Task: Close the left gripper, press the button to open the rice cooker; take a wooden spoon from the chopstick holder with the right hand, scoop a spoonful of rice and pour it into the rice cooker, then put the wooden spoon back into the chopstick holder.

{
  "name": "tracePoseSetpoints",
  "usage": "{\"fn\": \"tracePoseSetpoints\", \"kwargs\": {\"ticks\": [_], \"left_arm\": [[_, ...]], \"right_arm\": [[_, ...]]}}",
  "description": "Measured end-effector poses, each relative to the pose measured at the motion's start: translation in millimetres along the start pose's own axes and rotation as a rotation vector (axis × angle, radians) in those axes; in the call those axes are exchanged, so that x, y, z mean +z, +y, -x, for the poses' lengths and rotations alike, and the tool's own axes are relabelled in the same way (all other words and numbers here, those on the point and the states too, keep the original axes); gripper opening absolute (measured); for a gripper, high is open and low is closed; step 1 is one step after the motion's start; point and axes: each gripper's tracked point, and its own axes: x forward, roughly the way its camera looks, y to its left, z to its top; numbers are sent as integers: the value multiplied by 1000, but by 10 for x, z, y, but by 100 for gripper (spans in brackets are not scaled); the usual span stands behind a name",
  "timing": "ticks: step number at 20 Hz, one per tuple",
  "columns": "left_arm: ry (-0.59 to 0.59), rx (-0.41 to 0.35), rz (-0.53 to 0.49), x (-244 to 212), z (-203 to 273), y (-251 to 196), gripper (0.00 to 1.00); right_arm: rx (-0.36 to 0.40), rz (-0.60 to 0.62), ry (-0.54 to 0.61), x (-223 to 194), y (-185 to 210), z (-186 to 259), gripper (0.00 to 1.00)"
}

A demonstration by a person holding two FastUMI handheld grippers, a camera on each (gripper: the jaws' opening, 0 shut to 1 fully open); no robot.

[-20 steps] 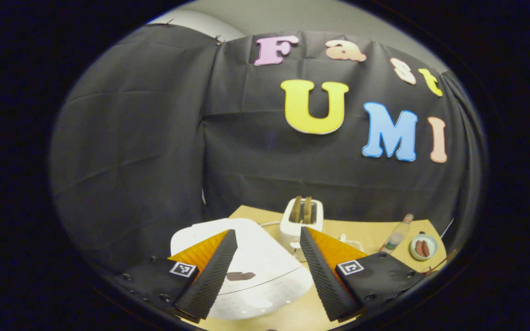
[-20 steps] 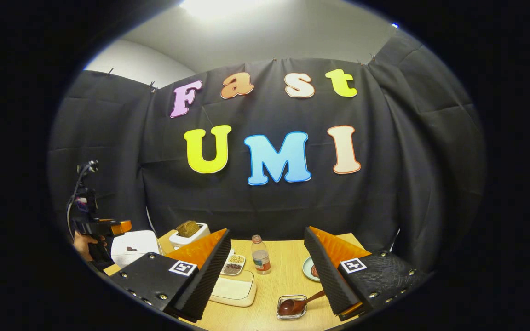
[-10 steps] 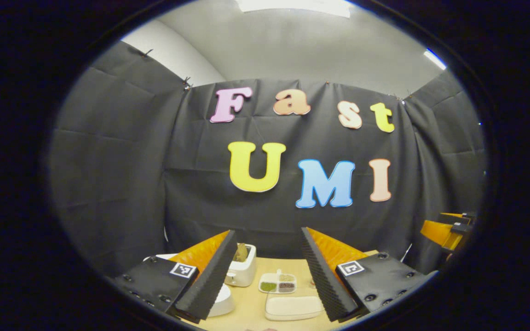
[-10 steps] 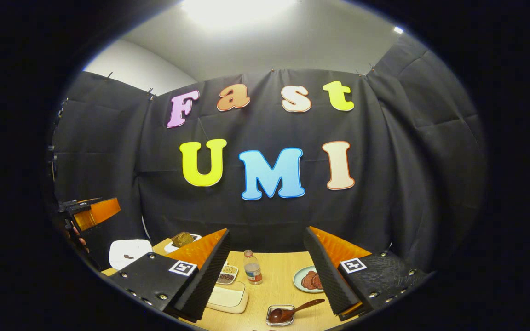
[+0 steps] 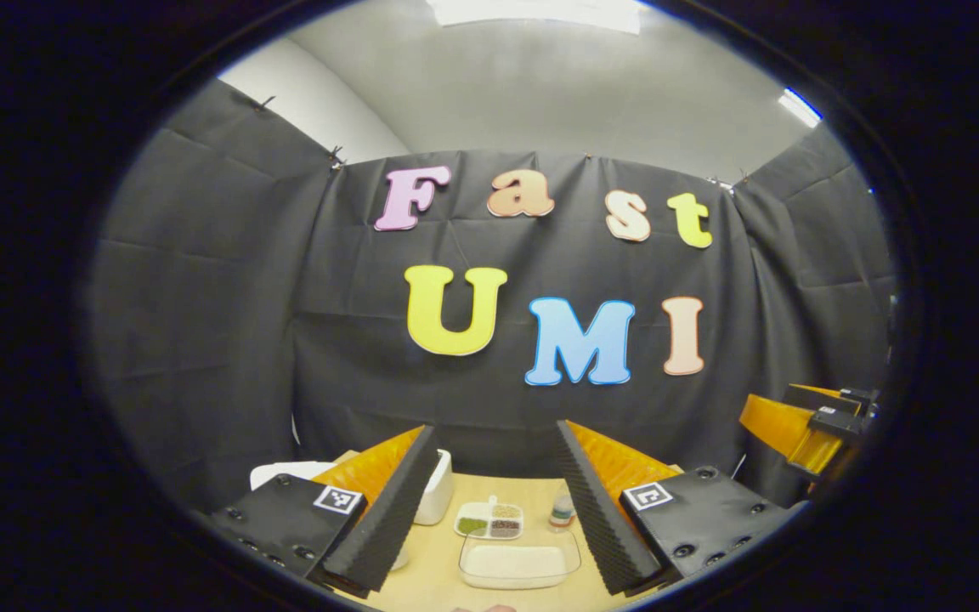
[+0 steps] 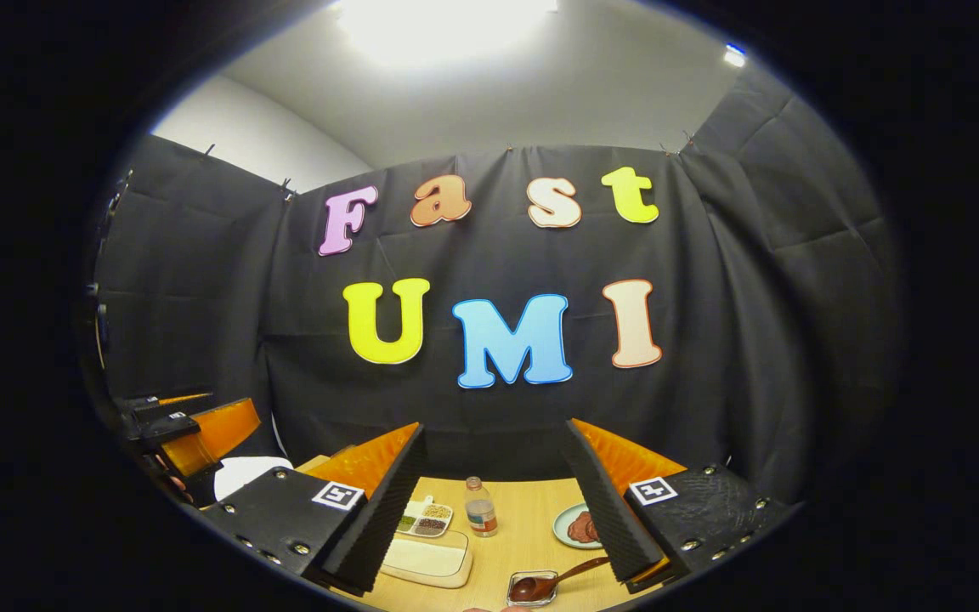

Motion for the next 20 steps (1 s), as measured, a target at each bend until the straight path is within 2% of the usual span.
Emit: {"fn": "tracePoseSetpoints", "kwargs": {"ticks": [1,2,3,6,20], "left_arm": [[0,-9,-14,19,11,3,94],[-7,-16,-26,54,25,18,96],[-11,-28,-29,72,30,15,94],[-8,-54,-26,43,36,16,96],[5,-69,-8,-14,65,347,94]], "right_arm": [[-9,2,-4,14,32,25,98],[-11,2,-14,54,72,31,98],[-19,2,-22,73,100,38,98],[-35,5,-24,72,169,45,98],[-92,23,-21,38,396,60,98]]}}
